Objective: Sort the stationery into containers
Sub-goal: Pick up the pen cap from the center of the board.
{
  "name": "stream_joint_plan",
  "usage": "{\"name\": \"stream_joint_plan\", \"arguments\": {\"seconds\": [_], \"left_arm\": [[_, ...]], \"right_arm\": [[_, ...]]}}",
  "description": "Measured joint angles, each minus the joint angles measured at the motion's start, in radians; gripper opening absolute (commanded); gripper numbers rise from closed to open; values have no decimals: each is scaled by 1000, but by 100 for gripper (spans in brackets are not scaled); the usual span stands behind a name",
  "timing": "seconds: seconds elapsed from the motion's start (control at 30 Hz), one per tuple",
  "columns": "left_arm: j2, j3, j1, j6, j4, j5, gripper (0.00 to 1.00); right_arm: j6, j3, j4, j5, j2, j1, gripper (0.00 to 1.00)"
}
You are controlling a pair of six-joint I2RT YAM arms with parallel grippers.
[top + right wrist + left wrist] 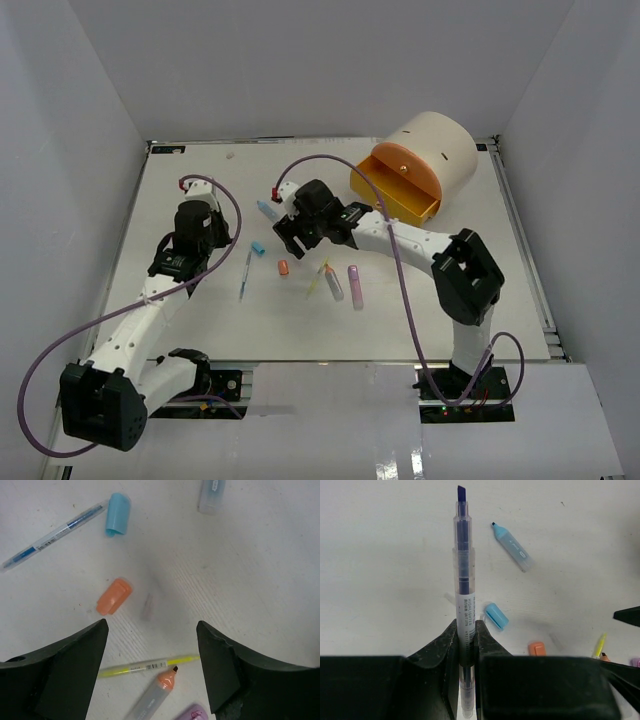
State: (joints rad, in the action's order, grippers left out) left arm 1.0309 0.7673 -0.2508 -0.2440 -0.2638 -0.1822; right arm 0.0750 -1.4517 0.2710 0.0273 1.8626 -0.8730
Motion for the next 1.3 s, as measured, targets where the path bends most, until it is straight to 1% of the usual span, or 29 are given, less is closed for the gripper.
{"name": "stream_joint_plan", "arguments": {"seconds": [0.1,0.13,0.23,0.43,0.77,0.8,0.87,0.97,1.07,1.17,1.27,1.3], "left_arm": [[-26,-8,6,-14,6,-25,0],[-38,-11,7,-16,8,-31,0],[-63,-17,7,-20,18,-38,0],[-66,-18,7,-21,25,-39,0],[-66,-20,7,-23,29,-35,0],[-66,-20,7,-23,29,-34,0],[-66,-20,7,-23,29,-32,0],[-66,-21,7,-23,31,-26,0],[-66,-21,7,-23,32,-18,0],[-66,-21,7,-22,32,-11,0],[-71,-23,7,-19,36,8,0],[-74,-24,7,-18,40,16,0]], "right_arm": [[-1,-76,29,-29,87,-28,70],[-2,-93,35,-37,111,-36,65],[-8,-150,83,-68,182,-58,57],[-29,-220,146,-110,277,-76,47],[-53,-253,200,-152,339,-77,44],[-55,-254,201,-156,339,-77,41],[-59,-256,202,-158,340,-77,39],[-68,-266,203,-161,349,-77,33],[-76,-276,206,-164,356,-77,26],[-83,-278,208,-171,357,-77,15],[-90,-278,208,-177,357,-77,8],[-93,-278,209,-179,356,-77,8]]}}
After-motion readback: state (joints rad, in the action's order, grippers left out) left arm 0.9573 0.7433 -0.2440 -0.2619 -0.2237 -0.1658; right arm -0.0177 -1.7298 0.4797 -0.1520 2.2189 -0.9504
